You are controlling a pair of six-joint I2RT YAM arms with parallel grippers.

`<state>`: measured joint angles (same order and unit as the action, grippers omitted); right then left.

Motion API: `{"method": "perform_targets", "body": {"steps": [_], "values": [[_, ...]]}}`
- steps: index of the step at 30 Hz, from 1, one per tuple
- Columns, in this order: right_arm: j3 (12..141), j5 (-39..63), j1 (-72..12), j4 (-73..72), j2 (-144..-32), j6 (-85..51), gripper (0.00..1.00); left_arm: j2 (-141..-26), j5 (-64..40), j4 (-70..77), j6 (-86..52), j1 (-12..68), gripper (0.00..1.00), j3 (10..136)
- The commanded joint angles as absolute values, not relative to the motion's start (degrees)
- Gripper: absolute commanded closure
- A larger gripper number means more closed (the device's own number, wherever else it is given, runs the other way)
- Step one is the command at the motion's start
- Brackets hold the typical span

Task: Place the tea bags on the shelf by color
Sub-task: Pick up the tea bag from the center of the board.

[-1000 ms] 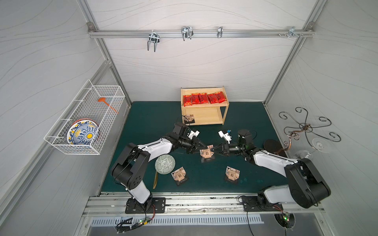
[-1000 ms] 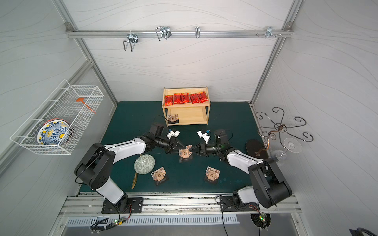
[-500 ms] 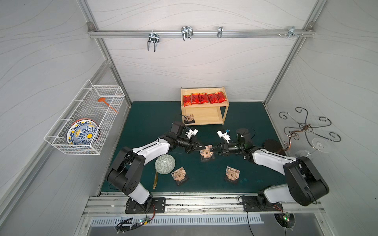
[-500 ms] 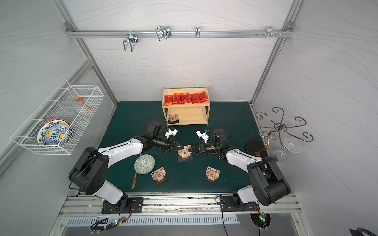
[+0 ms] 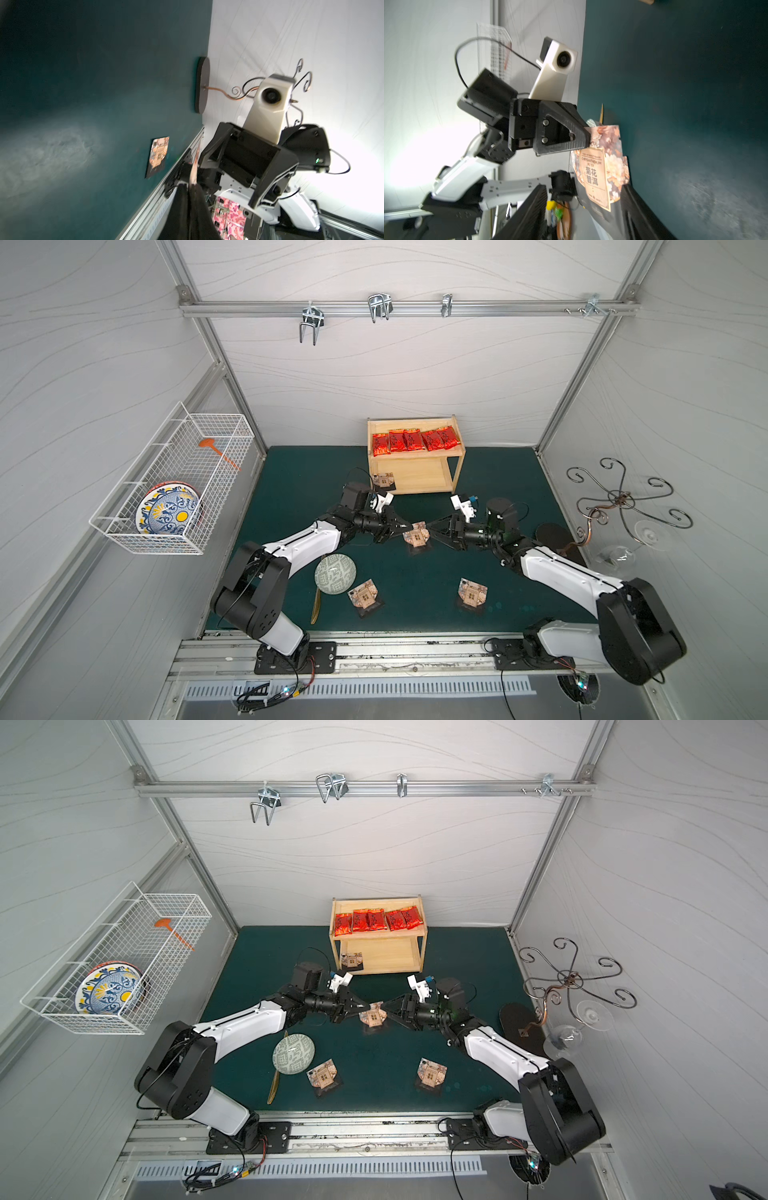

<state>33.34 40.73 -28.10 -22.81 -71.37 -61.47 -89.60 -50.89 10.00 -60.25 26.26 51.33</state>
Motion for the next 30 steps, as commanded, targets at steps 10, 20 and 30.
{"method": "perform_targets", "body": {"steps": [10,20,30], "values": [[31.20,25.77,-30.49,-31.33,-69.13,-75.57,0.24,-94.86,-47.14,42.46,-79.66,25.93,1.00,53.86],[32.88,22.45,-31.88,-36.15,-70.86,-76.87,0.54,-94.29,-45.27,43.59,-80.17,25.93,1.00,52.97],[32.51,20.32,-34.12,-37.79,-71.18,-77.17,0.75,-94.14,-44.44,43.49,-80.15,25.59,1.00,52.19]]}}
